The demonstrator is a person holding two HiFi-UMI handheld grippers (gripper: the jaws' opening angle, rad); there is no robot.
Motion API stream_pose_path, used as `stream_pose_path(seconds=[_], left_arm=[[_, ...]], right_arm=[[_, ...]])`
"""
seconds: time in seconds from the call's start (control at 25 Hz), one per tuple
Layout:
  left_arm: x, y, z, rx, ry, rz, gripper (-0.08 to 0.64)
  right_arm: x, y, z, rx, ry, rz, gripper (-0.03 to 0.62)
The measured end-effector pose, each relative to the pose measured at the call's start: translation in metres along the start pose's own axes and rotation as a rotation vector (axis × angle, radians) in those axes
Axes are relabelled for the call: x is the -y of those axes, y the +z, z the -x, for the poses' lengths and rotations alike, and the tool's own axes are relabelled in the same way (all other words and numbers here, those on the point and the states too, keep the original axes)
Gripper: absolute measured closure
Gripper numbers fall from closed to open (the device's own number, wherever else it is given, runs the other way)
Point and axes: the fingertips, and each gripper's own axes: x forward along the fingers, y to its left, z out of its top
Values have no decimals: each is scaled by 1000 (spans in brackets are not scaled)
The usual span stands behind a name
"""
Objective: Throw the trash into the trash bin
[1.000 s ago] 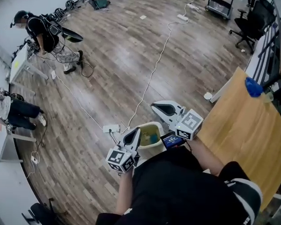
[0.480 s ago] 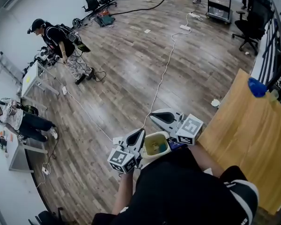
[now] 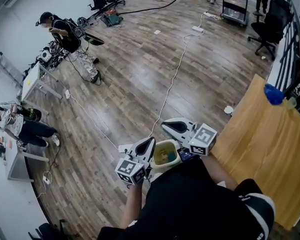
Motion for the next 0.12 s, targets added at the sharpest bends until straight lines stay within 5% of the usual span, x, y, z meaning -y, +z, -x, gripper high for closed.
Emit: stream_pose_path(seconds=[0.12], left_arm=[[-1, -6, -8, -1, 0, 15, 561]], right_arm=[[9, -8, 5, -12, -8, -9, 594]])
